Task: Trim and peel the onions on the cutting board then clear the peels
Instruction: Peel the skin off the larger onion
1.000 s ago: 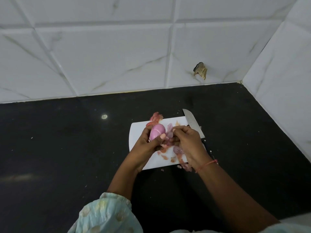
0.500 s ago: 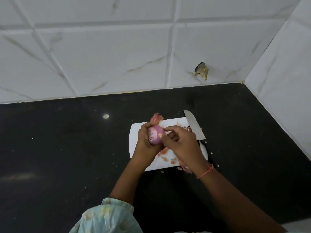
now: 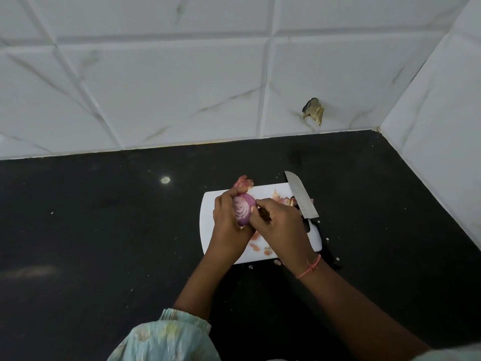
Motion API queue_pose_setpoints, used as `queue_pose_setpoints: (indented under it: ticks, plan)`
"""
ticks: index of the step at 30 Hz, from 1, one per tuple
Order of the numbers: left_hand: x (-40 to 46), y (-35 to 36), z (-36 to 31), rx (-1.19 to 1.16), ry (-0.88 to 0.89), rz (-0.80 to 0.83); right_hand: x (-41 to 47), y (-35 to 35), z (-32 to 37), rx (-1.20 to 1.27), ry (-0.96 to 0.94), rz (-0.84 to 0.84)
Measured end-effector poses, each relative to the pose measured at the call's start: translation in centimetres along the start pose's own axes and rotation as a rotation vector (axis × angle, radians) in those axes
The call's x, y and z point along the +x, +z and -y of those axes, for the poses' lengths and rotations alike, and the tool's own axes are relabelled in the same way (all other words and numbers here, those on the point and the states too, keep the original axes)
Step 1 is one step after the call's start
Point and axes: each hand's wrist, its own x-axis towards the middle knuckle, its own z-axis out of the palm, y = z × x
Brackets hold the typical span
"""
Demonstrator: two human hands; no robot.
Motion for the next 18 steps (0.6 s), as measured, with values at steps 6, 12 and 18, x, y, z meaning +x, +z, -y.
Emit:
queue_pose_setpoints:
  ticks: [6,12,18]
  plan:
    - [-0.18,-0.05,0.52,-0.032,0.003,0.013,-0.17,0.44,-0.16,-0.013,0.016,-0.017]
    - [-0.36,0.17,0.53,-0.134,-0.002,0.016,0.12,0.44,-0.05,0.008,0.061,-0.003]
    - [-0.09,0.51,0.67,-0.148,-0.004,0.033,0.0,0.55,-0.11,0.042,0.075,-0.062]
